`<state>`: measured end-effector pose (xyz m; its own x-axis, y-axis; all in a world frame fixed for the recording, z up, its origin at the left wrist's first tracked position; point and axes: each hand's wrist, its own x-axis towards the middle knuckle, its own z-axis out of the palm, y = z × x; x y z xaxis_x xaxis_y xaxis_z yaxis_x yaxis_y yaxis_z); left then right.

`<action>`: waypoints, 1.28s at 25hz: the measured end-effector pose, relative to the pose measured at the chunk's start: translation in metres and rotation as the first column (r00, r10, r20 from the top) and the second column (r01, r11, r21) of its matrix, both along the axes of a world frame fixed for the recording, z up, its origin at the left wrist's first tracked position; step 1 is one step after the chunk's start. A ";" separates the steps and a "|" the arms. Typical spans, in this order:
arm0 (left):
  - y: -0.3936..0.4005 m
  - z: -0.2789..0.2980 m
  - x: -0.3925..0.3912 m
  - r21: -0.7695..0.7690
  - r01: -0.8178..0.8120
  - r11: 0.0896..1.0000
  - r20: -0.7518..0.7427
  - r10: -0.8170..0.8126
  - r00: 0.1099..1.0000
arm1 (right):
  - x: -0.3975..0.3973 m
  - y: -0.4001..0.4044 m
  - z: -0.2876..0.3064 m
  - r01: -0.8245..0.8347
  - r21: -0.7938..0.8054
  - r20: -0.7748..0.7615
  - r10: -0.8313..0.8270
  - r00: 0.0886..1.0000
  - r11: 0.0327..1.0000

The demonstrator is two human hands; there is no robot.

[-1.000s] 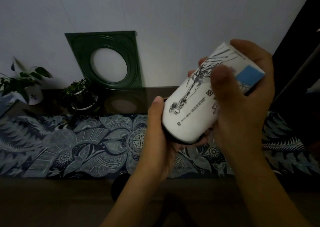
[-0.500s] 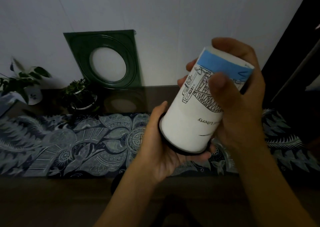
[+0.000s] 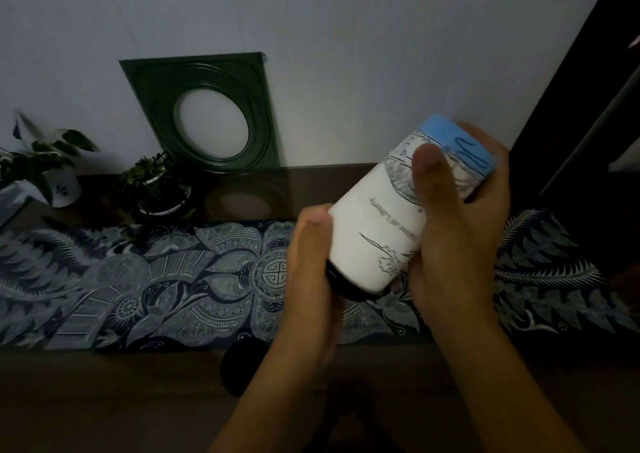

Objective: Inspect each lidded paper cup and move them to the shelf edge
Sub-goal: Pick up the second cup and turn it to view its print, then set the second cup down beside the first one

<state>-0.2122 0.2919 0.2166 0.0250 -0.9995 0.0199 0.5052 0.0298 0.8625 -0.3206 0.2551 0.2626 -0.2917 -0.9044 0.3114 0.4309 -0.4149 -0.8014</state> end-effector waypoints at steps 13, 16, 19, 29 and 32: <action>0.005 -0.006 -0.001 0.029 -0.044 0.999 0.052 0.043 0.998 | -0.005 0.001 -0.017 -0.036 0.127 0.048 0.030 0.998 0.991; 0.003 -0.008 0.005 0.134 -0.096 0.986 0.024 0.094 0.995 | -0.009 0.011 -0.037 0.030 0.052 -0.414 -0.006 0.910 0.998; 0.000 -0.015 0.011 0.160 -0.144 0.977 0.062 0.135 0.989 | -0.011 0.026 -0.060 -0.004 -0.091 -0.811 -0.072 0.581 0.996; 0.003 -0.036 0.011 0.095 -0.112 0.989 0.185 0.093 0.978 | -0.022 0.039 -0.085 -0.017 0.052 -0.856 0.054 0.515 0.998; 0.004 -0.050 0.014 0.086 -0.079 0.993 0.159 0.065 0.985 | -0.029 0.039 -0.090 -0.039 0.229 -0.708 0.194 0.679 0.973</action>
